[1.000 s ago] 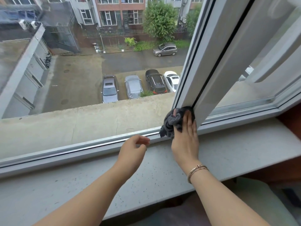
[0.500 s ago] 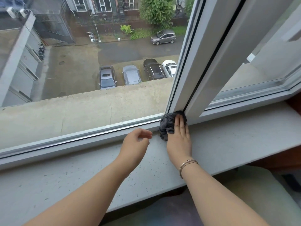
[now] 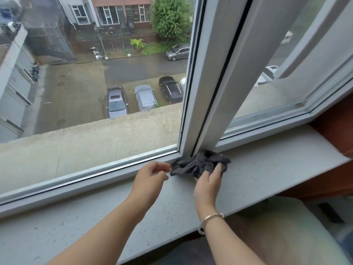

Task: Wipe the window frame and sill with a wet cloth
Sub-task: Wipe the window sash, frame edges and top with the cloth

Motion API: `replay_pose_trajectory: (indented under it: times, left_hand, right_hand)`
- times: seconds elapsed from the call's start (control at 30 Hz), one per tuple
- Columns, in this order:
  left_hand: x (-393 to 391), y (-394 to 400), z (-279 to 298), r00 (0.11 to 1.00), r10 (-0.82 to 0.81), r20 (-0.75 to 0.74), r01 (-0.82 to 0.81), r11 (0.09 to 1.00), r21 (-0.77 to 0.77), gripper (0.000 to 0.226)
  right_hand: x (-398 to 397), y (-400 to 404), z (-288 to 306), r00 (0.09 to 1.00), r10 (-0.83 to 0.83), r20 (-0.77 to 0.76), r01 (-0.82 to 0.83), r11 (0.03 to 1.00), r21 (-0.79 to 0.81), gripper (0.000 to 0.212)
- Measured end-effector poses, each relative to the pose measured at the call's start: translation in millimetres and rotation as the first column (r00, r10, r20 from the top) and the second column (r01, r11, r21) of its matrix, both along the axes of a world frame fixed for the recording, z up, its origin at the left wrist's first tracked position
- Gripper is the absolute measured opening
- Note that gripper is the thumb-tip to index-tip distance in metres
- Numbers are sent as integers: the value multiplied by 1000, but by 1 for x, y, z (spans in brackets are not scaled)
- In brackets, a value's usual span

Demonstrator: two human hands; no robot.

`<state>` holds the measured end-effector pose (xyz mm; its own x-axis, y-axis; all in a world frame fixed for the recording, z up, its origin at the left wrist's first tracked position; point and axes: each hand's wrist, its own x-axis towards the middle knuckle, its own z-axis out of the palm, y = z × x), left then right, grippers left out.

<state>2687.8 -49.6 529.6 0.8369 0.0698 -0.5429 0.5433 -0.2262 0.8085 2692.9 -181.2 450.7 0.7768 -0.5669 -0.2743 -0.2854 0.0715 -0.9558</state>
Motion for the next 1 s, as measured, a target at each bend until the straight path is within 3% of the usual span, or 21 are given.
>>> replay_pose_trajectory:
  times: [0.07, 0.13, 0.2, 0.3, 0.47, 0.57, 0.67, 0.77, 0.87, 1.0]
  left_hand:
    - [3, -8, 4, 1000, -4, -12, 3, 1000, -26, 32]
    - [6, -13, 5, 1000, -6, -13, 6, 999, -40, 32]
    - [7, -16, 7, 1000, -13, -10, 13, 999, -40, 32]
    - [5, -17, 12, 1000, -19, -3, 19, 999, -36, 32]
    - [4, -19, 40, 999, -37, 39, 38, 999, -36, 32]
    - [5, -17, 56, 996, -65, 68, 67, 998, -14, 32]
    - [4, -16, 68, 993, -91, 81, 90, 996, 11, 32]
    - [3, -17, 78, 991, -87, 98, 85, 996, 18, 29]
    - [4, -19, 83, 990, -83, 115, 82, 996, 16, 30]
    - [6, -22, 86, 989, -70, 129, 69, 998, 9, 35]
  right_hand:
    - [18, -9, 10, 985, -170, -30, 169, 916, 365, 49]
    - [38, -15, 29, 979, -195, -53, 195, 841, 505, 33]
    - [51, -13, 51, 987, -155, -39, 156, 881, 447, 19]
    - [53, -3, 75, 997, -70, 18, 61, 948, 313, 17]
    - [39, 4, 135, 941, 39, 336, -78, 992, 102, 49]
    - [34, 6, 171, 853, 175, 491, -84, 976, -201, 56]
    - [39, 3, 182, 805, 363, 469, 6, 786, -618, 61]
    - [48, -20, 169, 820, 491, 293, 45, 456, -889, 68]
    - [49, -52, 141, 833, 544, 100, 18, 155, -988, 73]
    - [43, -72, 122, 864, 501, -45, -31, -37, -999, 70]
